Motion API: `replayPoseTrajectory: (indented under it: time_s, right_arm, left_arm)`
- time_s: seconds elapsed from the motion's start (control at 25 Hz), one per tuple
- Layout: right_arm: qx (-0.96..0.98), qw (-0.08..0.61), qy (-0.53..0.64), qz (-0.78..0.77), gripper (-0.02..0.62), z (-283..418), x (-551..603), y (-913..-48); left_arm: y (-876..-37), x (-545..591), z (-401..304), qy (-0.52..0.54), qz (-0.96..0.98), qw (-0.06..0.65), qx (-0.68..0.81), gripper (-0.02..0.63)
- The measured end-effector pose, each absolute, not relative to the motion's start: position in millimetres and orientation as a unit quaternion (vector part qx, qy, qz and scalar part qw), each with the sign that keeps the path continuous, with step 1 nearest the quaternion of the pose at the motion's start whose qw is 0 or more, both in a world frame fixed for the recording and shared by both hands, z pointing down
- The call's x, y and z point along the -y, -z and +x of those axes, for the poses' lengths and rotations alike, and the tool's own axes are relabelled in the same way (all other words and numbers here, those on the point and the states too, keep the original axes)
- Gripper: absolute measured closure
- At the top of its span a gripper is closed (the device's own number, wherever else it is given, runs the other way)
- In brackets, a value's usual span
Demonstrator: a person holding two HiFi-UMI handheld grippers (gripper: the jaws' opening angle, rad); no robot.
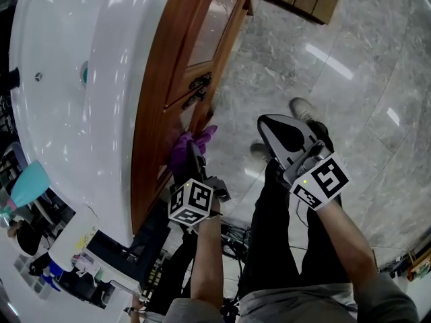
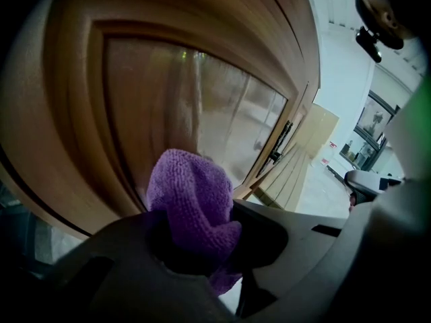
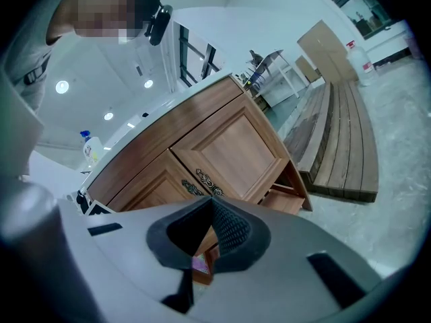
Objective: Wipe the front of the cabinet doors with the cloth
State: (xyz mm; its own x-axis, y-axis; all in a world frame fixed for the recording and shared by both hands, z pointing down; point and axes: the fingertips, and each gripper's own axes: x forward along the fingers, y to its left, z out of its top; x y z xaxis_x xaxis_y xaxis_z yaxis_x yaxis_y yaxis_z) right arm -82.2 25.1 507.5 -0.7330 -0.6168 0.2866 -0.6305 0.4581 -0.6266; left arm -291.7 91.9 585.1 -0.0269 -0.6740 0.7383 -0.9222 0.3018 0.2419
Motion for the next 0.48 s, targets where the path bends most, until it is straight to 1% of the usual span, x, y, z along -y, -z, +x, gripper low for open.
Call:
replayPoseTrajectory:
  time_s: [0.48]
  right_arm:
    - [0.849,0.007,-0.375,0.373,0.586,-71.0,-16.5,-510.8]
  left_arm:
    - [-584.9,-69.9,-275.7,-0.156,0.585,0.4,0.688,0.526]
